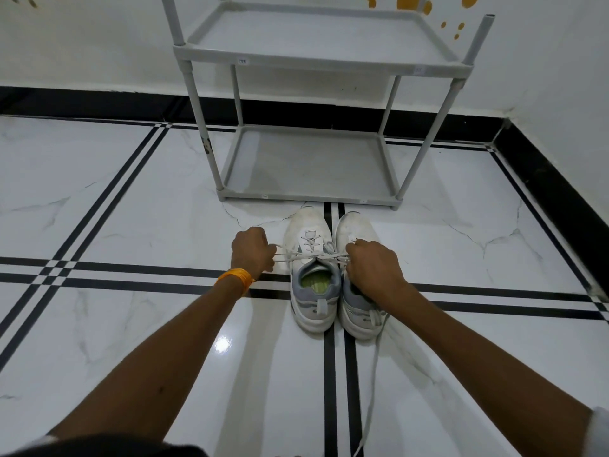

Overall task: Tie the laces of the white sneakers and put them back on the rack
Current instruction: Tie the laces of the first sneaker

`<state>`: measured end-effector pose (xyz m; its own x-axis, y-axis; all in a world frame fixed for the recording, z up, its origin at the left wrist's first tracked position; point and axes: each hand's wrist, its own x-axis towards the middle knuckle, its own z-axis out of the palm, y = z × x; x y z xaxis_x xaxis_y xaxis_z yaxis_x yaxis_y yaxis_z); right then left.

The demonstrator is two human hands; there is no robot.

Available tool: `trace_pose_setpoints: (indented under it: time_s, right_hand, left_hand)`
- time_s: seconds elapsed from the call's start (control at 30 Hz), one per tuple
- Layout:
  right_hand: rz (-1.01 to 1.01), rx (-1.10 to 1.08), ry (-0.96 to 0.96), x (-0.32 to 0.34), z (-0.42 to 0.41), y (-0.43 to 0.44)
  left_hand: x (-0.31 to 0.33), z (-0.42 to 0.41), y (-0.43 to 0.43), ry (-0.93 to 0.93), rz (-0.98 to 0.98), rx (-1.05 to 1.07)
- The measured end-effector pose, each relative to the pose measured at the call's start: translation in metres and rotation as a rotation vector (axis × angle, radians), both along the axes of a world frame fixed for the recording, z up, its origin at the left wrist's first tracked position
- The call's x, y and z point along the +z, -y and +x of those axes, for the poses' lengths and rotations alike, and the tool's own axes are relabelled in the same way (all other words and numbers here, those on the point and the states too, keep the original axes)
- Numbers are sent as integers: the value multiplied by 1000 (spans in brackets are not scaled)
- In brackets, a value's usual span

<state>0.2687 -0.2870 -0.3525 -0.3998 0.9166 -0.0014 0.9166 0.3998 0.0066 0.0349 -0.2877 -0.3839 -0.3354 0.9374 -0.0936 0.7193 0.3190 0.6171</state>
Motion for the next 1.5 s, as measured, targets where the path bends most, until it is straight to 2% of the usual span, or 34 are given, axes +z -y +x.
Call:
trace_pose_setpoints:
  time_s: [0.1, 0.27, 0.5, 0.57, 0.63, 0.7, 0.73, 0.8, 0.83, 0.93, 1.03, 1.13, 1.23, 1.3, 1.37, 1.43, 1.5]
  right_hand:
    - [-8, 16, 44, 4, -1, -1]
    - [-1, 8, 105, 3, -1, 1]
    - [-11, 7, 69, 3, 0, 2]
    - [-25, -9, 17, 5, 2, 1]
    - [-40, -38, -80, 7, 5, -2]
    - [-85, -80, -264, 13, 6, -3]
    - [-98, -97, -361, 16, 5, -3]
    - [-98, -85, -464, 22, -2, -2]
    - [-111, -56, -462, 24, -8, -1]
    - [-185, 11, -259, 23, -28, 7]
    - [-103, 82, -28, 14, -32, 10]
    - [-91, 78, -26, 11, -25, 6]
    - [-165, 50, -105, 10, -19, 1]
    - [-203, 49, -123, 8, -18, -1]
    - [-213, 59, -109, 7, -19, 0]
    - [-198, 73, -89, 7, -21, 3]
    - [-173, 100, -69, 7, -21, 5]
  left_hand:
    - [-4, -5, 3, 1, -35, 24]
    - [-9, -7, 9, 103, -45, 84]
    - [-17, -11, 8, 203, -46, 157]
    - [-17, -9, 11, 239, -26, 134]
    - [-8, -8, 15, 400, -49, 80]
    - [8, -10, 17, 582, -115, -24]
    - [17, -9, 16, 602, -120, -77]
    - [26, -3, 13, 549, -52, -164]
    - [28, 4, 12, 463, -7, -226]
    - [17, 27, 10, 70, 68, -450]
    - [7, 27, 8, -207, 147, -517]
    - [2, 17, 6, -440, 180, -503]
    - [-9, 1, 6, -401, 100, -232]
    - [-16, -7, 8, -348, 6, -151]
    - [-16, -3, 10, -317, 34, -233]
    - [-13, 11, 12, -317, 149, -450]
    - [-12, 22, 14, -329, 155, -635]
